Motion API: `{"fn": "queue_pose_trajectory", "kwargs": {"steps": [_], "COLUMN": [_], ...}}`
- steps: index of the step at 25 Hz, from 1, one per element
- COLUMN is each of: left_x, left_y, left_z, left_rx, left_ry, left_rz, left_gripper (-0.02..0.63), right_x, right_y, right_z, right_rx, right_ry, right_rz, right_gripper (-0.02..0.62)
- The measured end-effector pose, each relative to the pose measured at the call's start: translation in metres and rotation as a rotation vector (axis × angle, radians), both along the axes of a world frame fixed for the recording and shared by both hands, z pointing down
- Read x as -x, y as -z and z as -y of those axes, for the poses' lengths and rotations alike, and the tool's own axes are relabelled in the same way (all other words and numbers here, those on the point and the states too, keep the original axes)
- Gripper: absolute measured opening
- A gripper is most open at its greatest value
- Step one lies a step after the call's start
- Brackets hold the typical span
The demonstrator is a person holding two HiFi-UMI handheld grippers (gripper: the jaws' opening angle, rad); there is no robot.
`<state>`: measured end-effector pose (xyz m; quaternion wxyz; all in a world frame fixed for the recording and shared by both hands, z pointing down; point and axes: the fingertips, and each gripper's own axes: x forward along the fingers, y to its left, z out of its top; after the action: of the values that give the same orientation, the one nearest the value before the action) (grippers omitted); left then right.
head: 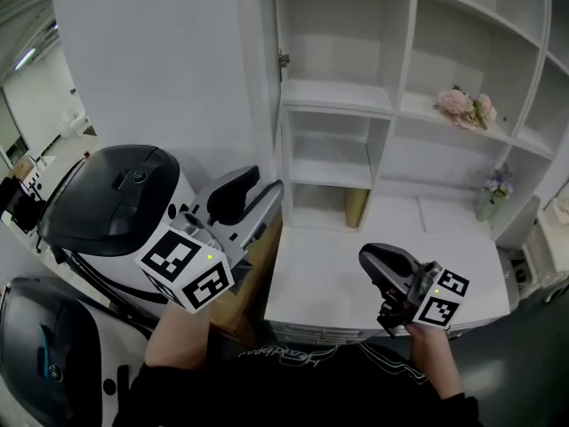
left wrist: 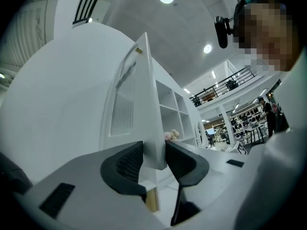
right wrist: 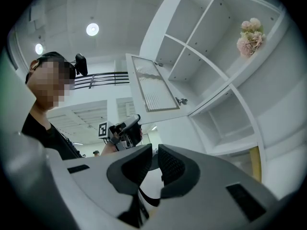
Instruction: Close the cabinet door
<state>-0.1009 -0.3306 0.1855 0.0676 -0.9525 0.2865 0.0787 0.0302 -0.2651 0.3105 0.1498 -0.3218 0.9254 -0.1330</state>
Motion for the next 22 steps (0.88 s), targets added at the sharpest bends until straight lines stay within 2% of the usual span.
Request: {"fn": "queue_pose_trajectory", "kwargs": {"steps": [16, 22], "left_x": [-0.089, -0.113], "left_y": [0.001, -0.001], "left_z": [0.0, 0.003], "left_rx": [-0.014, -0.04], "left_ry": [0.181, 0.24], "left_rz": [0.039, 0.011], "left_gripper": [0.163, 0.163], "right_x": [-0.08, -0.101], "right_y": [0.019, 0.013], "right_z": [0.024, 0.029], "right_rx": [-0.042, -0.042], "right_ry": [0.123, 0.165], "right_rz": [0.015, -0.001], "right_gripper": [0.063, 0.063]}}
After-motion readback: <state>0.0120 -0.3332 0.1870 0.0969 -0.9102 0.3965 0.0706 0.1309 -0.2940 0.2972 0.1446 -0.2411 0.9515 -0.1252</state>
